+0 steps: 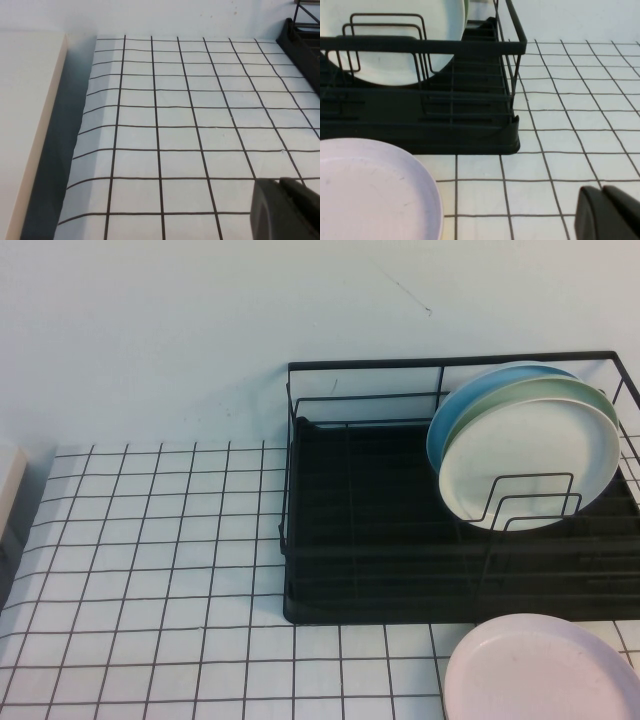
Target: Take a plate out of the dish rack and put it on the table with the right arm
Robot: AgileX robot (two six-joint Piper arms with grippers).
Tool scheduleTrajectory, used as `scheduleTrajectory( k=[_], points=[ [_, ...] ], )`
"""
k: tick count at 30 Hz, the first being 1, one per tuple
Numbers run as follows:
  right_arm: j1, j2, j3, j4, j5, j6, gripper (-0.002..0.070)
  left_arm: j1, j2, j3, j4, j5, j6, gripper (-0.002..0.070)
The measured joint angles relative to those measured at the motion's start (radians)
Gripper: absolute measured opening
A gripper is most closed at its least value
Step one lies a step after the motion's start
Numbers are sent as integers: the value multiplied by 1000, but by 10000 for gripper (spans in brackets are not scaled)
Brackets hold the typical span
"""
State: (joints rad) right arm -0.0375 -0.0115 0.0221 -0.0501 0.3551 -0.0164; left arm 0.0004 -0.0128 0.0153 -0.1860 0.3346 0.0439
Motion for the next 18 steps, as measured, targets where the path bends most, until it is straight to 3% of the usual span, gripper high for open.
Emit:
scheduleTrajectory(
  k=[18],
  points=[
    [48, 0, 0, -8, 0, 6, -2, 0, 0, 0, 0, 0, 0, -3]
  ],
)
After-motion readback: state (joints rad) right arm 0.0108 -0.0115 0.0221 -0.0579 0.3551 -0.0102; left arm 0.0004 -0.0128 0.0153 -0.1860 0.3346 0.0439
